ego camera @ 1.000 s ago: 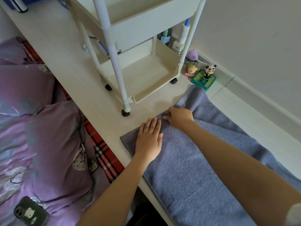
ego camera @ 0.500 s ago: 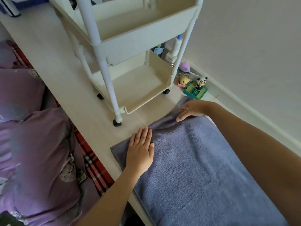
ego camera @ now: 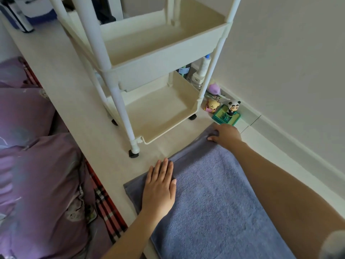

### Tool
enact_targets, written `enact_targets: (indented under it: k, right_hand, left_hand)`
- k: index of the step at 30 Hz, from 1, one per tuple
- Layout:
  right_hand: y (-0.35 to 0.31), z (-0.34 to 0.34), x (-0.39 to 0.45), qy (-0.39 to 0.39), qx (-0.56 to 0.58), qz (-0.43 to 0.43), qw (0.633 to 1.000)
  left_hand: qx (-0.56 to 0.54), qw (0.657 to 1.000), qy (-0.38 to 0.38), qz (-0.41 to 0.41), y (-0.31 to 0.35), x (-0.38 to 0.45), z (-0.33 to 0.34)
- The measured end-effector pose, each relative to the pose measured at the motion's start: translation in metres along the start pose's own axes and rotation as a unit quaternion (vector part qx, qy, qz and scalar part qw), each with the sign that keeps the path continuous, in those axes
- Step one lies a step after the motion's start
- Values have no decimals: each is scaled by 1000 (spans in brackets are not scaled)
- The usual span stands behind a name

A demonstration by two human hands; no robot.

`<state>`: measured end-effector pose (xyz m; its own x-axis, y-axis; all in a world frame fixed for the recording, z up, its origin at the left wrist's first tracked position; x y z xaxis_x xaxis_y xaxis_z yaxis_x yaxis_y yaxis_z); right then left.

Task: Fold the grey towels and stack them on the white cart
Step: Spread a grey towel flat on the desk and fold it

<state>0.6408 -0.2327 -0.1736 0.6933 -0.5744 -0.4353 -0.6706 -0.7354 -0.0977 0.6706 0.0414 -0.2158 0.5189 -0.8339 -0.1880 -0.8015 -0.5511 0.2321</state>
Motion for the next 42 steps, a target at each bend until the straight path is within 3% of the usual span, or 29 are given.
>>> enact_targets:
  k: [6,11,16,20,25,31,36,42]
  right_hand:
    - [8,-1,6,-125,55,30,990]
    - [24,-9,5,-31,111,83,990]
    - [39,13,5,58,188,170,966]
    - [41,24,5,103,275,171,941]
    - [35,27,1,78,254,141,954]
    - [28,36,-16,9,251,176,952]
    - [35,57,-46,13,343,181,922]
    - [61,44,-99,81,494,155,852]
  left_hand:
    - [4,1000,3,-2,-2,1,0]
    - [-1,1000,8,0,-1,0,-1]
    - [-1,1000,14,2,-2,2,0]
    - [-1,1000,30,6,-1,2,1]
    - [-24,998,49,12,-4,3,-2]
    - [-209,963,161,-50,-29,4,-18]
    - [-260,951,66,-158,-41,13,-14]
    - [-235,961,13,-147,-46,18,-17]
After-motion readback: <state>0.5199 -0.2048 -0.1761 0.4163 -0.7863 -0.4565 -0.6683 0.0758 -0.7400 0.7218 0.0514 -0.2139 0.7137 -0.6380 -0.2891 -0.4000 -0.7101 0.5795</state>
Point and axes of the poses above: each hand's wrist, its own x-axis towards the middle knuckle, its own z-axis out of the palm, y = z × x, the point moved 8 cm from there along x, towards the middle knuckle, and after that the axes turned 11 degrees about -y, right-handed, at the moved point
